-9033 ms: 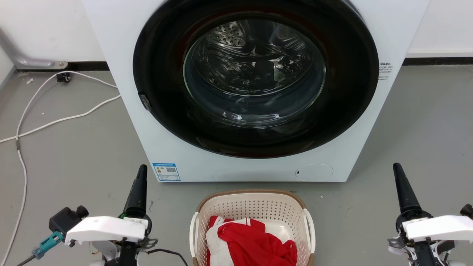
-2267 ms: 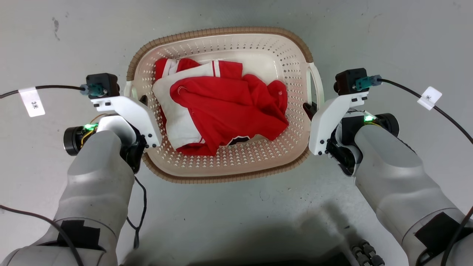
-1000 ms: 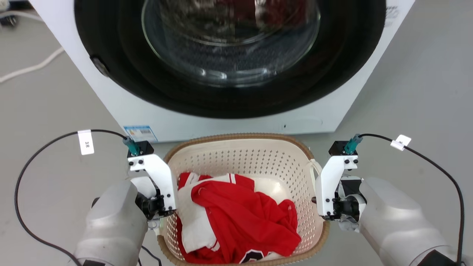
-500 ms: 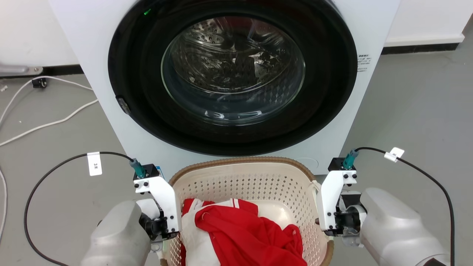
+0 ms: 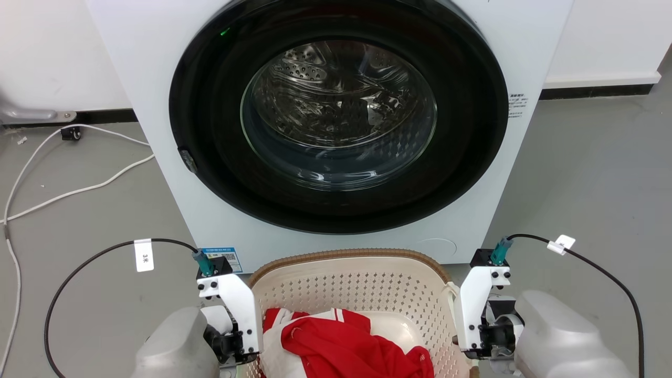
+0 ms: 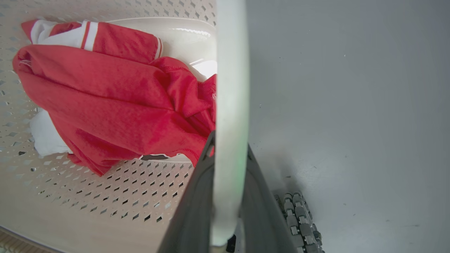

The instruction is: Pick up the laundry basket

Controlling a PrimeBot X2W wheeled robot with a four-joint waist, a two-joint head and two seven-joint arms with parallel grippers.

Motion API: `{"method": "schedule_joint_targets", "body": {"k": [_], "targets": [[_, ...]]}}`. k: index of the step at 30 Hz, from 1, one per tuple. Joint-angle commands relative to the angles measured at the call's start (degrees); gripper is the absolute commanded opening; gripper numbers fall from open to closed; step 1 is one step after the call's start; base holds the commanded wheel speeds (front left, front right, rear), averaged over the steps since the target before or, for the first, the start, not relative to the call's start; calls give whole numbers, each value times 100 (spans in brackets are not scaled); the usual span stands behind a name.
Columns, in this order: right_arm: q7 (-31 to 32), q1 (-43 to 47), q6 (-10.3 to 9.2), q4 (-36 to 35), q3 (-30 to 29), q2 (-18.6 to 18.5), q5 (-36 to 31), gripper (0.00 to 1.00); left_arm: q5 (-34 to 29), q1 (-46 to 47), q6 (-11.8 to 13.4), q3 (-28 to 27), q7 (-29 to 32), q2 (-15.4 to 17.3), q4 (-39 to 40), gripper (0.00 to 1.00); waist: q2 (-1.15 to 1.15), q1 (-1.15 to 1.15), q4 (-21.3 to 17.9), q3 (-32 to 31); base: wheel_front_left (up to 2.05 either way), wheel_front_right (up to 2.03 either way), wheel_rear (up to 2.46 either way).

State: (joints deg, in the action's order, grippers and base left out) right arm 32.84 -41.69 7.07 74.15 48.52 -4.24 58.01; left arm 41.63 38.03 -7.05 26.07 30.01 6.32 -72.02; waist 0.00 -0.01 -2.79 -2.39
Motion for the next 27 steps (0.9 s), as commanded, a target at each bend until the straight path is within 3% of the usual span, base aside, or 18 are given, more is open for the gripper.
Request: {"method": "schedule_joint_targets", "body": {"k": [1, 27], "targets": [[-4, 36, 76, -56, -29, 77, -5, 0, 46, -58, -77, 28, -10, -133, 41, 0, 0, 1, 4, -7, 0, 0, 0], [-60, 112, 70, -52, -438, 12, -475, 0, 308, -70, -77, 427, -124, -109, 51, 0, 0, 1, 87, -40, 0, 0, 0]]}}
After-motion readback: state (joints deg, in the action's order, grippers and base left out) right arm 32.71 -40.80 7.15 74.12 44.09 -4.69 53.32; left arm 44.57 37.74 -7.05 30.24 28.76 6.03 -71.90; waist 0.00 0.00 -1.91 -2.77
